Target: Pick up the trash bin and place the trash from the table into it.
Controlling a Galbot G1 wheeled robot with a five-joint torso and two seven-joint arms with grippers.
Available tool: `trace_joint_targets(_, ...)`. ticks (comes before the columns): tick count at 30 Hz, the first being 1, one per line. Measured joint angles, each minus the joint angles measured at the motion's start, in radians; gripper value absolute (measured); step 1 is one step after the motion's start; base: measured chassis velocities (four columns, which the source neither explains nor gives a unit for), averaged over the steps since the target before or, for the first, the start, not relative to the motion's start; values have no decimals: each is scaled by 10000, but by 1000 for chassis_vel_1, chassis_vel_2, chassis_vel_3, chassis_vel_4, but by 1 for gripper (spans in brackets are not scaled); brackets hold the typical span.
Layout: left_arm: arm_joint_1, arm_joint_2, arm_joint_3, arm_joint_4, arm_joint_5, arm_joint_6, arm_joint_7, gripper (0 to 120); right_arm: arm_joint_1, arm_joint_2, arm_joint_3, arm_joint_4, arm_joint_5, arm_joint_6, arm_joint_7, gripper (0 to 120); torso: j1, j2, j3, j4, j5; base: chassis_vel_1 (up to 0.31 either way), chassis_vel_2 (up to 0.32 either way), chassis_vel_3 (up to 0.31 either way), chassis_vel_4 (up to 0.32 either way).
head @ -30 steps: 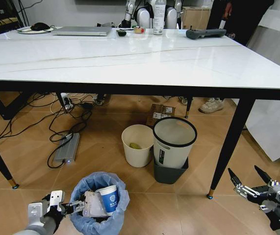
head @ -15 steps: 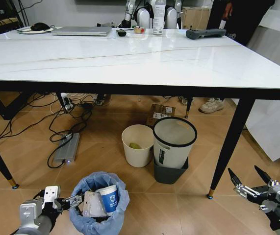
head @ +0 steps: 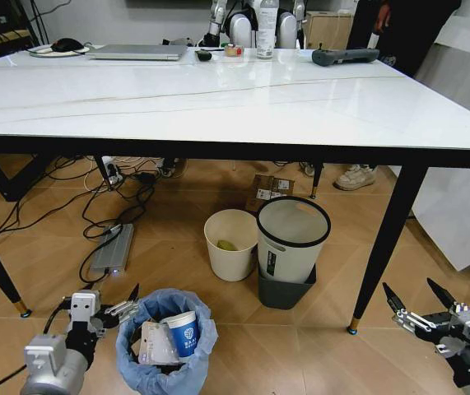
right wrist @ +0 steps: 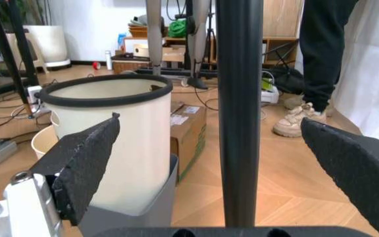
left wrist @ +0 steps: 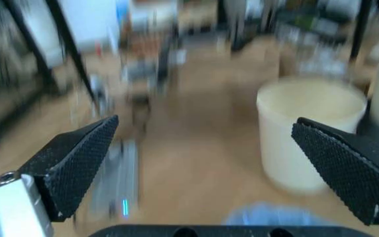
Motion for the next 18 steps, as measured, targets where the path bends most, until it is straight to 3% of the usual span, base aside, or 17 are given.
trace_joint_targets(3, -102, -182, 50, 182, 445, -871, 232, 100, 0, 0, 0, 0, 0, 0, 0, 100, 0, 0, 0, -1, 1, 0, 0, 0, 0)
trace_joint_targets(5, -102, -182, 50, 182, 445, -871, 232, 100, 0, 0, 0, 0, 0, 0, 0, 100, 0, 0, 0, -1, 1, 0, 0, 0, 0)
trace_joint_targets(6, -257, -451, 186, 337, 589, -1900, 486, 100, 0, 0, 0, 0, 0, 0, 0, 100, 0, 0, 0, -1, 0, 0, 0, 0, 0)
trace_joint_targets(7, -290, -586, 262, 403, 644, -2233, 611, 100, 0, 0, 0, 0, 0, 0, 0, 100, 0, 0, 0, -3, 2, 0, 0, 0, 0)
trace_joint_targets(13, -410, -835, 174, 734, 1448, -3060, 751, 100, 0, 0, 0, 0, 0, 0, 0, 100, 0, 0, 0, -2, 1, 0, 0, 0, 0)
trace_joint_targets(18, -446, -866, 104, 820, 1639, -3174, 749, 100, 0, 0, 0, 0, 0, 0, 0, 100, 0, 0, 0, -2, 0, 0, 0, 0, 0)
